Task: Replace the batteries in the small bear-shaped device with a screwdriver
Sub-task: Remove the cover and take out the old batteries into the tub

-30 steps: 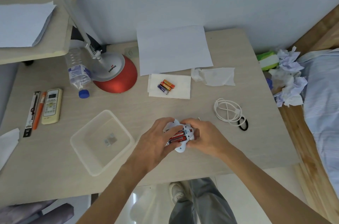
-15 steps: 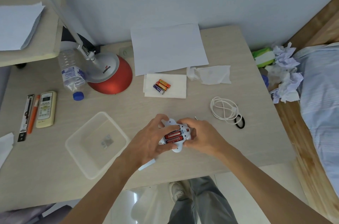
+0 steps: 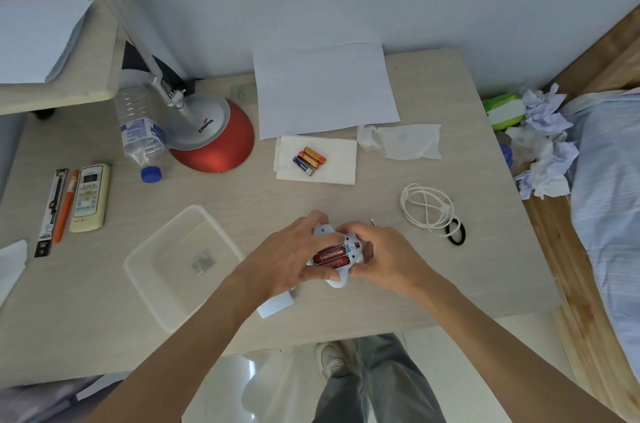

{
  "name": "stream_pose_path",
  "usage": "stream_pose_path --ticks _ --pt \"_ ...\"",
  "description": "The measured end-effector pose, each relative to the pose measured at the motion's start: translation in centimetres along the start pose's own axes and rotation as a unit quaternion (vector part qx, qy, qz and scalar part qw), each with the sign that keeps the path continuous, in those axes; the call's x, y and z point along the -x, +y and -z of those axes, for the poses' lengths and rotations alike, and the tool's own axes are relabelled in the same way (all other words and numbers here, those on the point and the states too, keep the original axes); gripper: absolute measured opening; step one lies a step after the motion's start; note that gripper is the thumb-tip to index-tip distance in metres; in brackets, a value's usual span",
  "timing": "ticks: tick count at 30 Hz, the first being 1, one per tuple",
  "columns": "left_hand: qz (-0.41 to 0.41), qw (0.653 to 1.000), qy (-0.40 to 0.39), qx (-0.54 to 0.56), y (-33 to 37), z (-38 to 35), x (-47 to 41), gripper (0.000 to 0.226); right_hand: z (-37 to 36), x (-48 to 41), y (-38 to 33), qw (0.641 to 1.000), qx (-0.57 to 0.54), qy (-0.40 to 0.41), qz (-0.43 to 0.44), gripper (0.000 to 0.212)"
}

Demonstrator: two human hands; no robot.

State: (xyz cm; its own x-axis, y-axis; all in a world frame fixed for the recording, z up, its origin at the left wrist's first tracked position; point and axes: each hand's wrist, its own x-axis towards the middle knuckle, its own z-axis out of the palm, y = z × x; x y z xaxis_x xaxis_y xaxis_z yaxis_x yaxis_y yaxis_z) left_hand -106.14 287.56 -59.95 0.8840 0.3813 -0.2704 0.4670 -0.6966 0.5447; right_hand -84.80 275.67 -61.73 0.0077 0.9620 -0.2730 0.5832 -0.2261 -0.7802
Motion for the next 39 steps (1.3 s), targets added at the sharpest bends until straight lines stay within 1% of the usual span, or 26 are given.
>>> stream_pose_path --ticks 4,10,14,16,18,20,23,26,27,29,34,39 --pt "-0.010 1.000 0.003 0.000 -0.2 -0.1 0.0 0.053 -0.1 0.0 0.1 1.000 0.005 0.000 0.001 0.061" --pt "0.004 1.000 0.028 0.014 -0.3 -0.9 0.7 0.055 -0.3 -0.1 0.4 1.000 0.015 0.002 0.008 0.058" --pt "0.033 0.995 0.069 0.063 -0.7 -2.4 1.6 0.064 -0.3 0.0 0.4 1.000 0.011 0.008 0.012 0.057" --pt "0.054 0.989 0.089 0.102 -0.6 -3.2 2.0 0.064 -0.3 0.0 0.4 1.000 0.005 0.010 0.014 0.059" --pt "0.065 0.982 0.132 0.119 -0.4 -3.9 2.2 0.057 -0.4 0.0 0.4 1.000 -0.004 0.009 0.011 0.059" --pt "0.084 0.967 0.184 0.153 0.2 -4.4 2.1 0.049 -0.4 0.1 0.3 1.000 -0.011 0.009 0.004 0.057" --pt "0.095 0.949 0.234 0.189 1.2 -5.2 1.5 0.038 -0.4 0.2 0.1 1.000 -0.017 0.009 -0.004 0.056" --pt "0.117 0.919 0.283 0.250 1.7 -5.7 0.8 0.022 -0.5 0.3 0.2 1.000 -0.023 0.007 -0.008 0.058" --pt "0.124 0.911 0.295 0.260 1.8 -5.8 0.7 0.021 -0.5 0.2 0.2 1.000 -0.021 0.007 -0.008 0.059" --pt "0.135 0.907 0.298 0.266 2.0 -5.8 0.4 0.022 -0.5 0.2 0.3 1.000 -0.021 0.006 -0.007 0.059" --pt "0.139 0.909 0.305 0.247 2.4 -5.4 0.4 0.018 -0.5 0.3 0.1 1.000 -0.021 0.008 -0.007 0.056" --pt "0.113 0.889 0.383 0.224 5.2 -2.1 2.6 0.014 -0.6 0.2 0.3 1.000 -0.010 0.011 -0.004 0.055"
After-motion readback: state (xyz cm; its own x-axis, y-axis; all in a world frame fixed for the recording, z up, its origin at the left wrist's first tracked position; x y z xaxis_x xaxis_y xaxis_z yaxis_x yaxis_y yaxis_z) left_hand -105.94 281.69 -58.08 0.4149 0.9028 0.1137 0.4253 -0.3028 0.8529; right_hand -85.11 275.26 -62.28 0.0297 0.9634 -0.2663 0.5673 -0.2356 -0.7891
